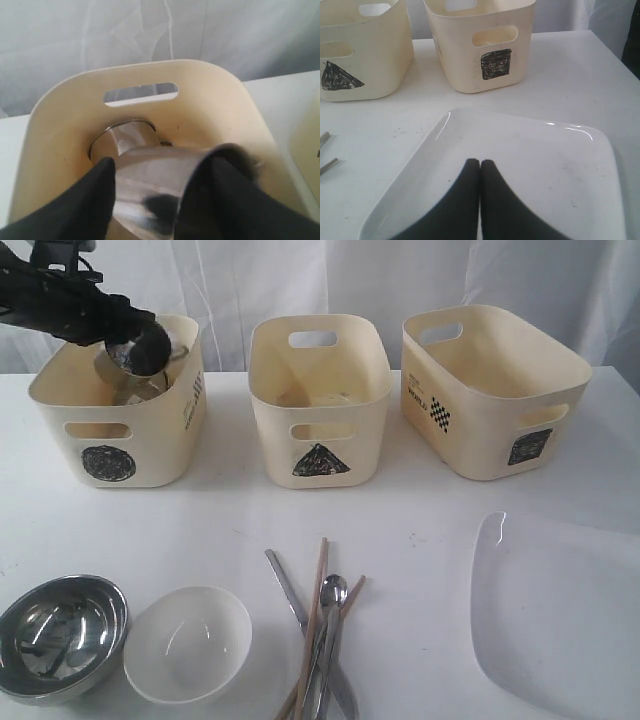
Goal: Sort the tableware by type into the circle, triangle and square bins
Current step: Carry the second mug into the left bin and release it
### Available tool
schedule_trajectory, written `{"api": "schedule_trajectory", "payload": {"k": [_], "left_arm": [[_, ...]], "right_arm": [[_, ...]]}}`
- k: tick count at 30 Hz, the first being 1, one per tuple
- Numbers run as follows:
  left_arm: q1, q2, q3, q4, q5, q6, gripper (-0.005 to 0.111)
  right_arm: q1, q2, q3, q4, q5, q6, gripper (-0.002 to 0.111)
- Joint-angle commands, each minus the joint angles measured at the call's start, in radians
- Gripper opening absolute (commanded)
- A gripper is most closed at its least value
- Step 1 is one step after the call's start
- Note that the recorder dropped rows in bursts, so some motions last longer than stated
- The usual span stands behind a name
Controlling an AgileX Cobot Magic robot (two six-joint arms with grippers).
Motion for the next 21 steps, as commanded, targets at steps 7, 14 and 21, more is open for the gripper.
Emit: {"api": "schedule_trajectory", "payload": {"k": [7,14,21], "left_arm": [[0.003,-0.106,-0.010,-0.008,0.117,-0.012,0.070],[0.003,-0.228,-0.010,-0.010,0.573,-0.014,0.054],[0.001,-0.245,0.011,-0.019,0.938,-0.012,0.006]], "right_arm": [[0.000,-0.006,0.001,0.000,-0.012,-0.004,0.000],[0.000,-0.006,0.001,0.000,-0.012,-0.004,0.000],[0.000,-0.006,0.001,0.000,-0.012,-0.004,0.000]]}}
